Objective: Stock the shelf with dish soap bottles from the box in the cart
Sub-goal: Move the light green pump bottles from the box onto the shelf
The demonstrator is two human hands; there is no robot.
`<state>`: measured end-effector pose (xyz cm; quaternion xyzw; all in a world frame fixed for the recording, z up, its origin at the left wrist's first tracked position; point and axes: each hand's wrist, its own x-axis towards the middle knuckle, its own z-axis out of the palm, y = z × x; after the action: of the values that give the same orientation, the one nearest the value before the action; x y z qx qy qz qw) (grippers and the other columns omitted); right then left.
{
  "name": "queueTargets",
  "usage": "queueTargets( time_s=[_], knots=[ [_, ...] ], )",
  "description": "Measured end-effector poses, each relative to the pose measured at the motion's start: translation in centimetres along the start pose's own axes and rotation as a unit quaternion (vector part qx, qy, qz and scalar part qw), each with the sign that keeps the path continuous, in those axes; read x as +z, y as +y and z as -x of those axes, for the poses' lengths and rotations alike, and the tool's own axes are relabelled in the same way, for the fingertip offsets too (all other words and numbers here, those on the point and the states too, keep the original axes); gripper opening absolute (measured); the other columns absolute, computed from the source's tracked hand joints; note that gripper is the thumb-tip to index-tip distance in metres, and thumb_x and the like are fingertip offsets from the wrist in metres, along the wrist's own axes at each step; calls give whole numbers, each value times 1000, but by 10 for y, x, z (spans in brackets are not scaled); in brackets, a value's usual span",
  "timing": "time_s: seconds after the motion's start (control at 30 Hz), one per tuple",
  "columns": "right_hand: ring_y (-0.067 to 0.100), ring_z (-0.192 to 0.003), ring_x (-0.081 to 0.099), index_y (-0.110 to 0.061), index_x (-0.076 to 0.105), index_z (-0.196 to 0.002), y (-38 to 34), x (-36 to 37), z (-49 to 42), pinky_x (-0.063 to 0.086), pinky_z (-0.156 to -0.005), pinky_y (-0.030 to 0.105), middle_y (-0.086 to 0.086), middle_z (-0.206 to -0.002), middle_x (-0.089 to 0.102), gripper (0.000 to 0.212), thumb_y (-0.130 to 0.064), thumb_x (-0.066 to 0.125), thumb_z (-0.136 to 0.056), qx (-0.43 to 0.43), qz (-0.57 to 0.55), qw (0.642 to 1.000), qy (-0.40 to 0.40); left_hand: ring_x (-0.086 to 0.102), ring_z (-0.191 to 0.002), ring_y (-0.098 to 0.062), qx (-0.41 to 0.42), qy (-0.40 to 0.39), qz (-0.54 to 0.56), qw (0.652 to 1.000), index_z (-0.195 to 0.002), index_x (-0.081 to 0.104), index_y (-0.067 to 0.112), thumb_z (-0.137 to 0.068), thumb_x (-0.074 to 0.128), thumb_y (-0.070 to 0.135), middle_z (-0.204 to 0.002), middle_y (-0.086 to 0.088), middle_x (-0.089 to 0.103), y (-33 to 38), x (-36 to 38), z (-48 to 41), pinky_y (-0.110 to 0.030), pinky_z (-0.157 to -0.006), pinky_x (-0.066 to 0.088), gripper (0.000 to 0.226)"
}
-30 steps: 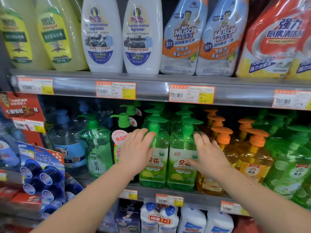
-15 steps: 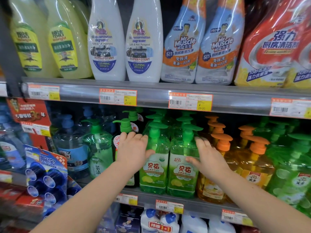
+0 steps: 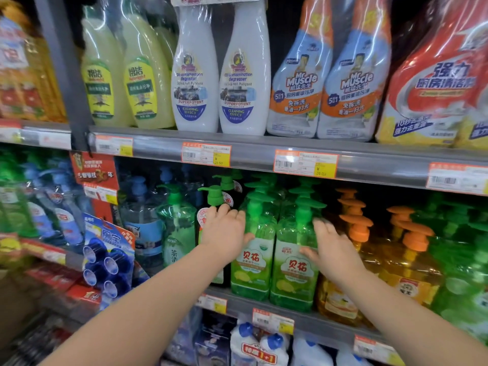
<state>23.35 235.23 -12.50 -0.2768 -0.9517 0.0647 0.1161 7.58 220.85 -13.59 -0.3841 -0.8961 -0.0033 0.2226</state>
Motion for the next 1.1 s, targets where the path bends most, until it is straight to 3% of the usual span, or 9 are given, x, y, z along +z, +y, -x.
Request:
queueTargets(
  time_s=[0.13, 0.23, 0.37, 0.43, 0.53, 0.7, 0.93, 1.1],
  knots=[
    [30, -133, 42, -14, 13, -151, 1, -1, 2, 32, -110, 38, 6, -157, 21, 78, -44, 55, -92, 5, -23, 1000, -4, 24, -138, -24, -10, 29, 50, 998, -146, 27, 17, -91, 47, 50, -149, -1, 34, -13, -1, 12, -41, -110, 21, 67],
    [28, -134, 40, -13, 13, -151, 5, 5, 9, 35, -109, 36, 7, -156, 18, 83, -39, 61, -88, -1, -98, 994, 44, 38, -131, -31, -57, 95, 116, 987, -137, 45, 12, -86, 61, 38, -139, -9, 47, -31, 2, 24, -43, -105, 32, 60],
    [28, -123, 51, -9, 54, -128, 3, 15, 22, 40, -105, 37, 9, -132, 51, 52, -21, 71, -80, -89, -64, 982, 152, 38, -128, -31, -137, 64, 195, 969, -138, 41, 11, -84, 64, 36, -140, -11, 41, -55, 8, 31, -43, -105, 36, 64],
    [28, -118, 55, -11, 61, -120, -9, 14, 23, 44, -101, 40, 7, -123, 58, 43, -20, 72, -80, -143, -12, 979, 147, 34, -132, -30, -159, 37, 259, 952, -142, 33, 11, -84, 65, 35, -144, -11, 35, -63, 11, 29, -42, -107, 33, 71],
    [21, -135, 37, -17, 44, -140, -36, 12, 15, 32, -112, 35, 0, -143, 42, 51, -31, 55, -92, -169, 32, 982, 79, 30, -138, -27, -166, -14, 323, 932, -146, 25, 10, -82, 69, 34, -149, -10, 28, -73, 13, 20, -41, -111, 31, 81],
    [21, -142, 26, -17, 21, -151, -72, 11, -11, 26, -115, 35, 1, -157, 25, 68, -43, 49, -94, -89, 73, 993, 28, 32, -139, -23, -106, -81, 300, 944, -148, 24, 12, -78, 72, 38, -153, -8, 29, -88, 16, 3, -33, -111, 28, 89],
    [24, -136, 34, -13, 25, -148, -94, 19, -23, 32, -107, 38, 4, -149, 37, 72, -49, 51, -91, -1, 133, 991, 5, 44, -131, -23, -32, -87, 238, 967, -147, 27, 26, -83, 65, 44, -153, 0, 30, -105, 14, -5, -36, -101, 41, 77],
    [24, -132, 37, -13, 29, -146, -103, 18, -27, 34, -103, 37, 4, -144, 40, 69, -48, 53, -91, 31, 155, 987, 8, 48, -126, -25, -12, -80, 249, 965, -146, 33, 25, -85, 62, 45, -149, 1, 35, -112, 17, -8, -36, -96, 44, 70]
  ],
)
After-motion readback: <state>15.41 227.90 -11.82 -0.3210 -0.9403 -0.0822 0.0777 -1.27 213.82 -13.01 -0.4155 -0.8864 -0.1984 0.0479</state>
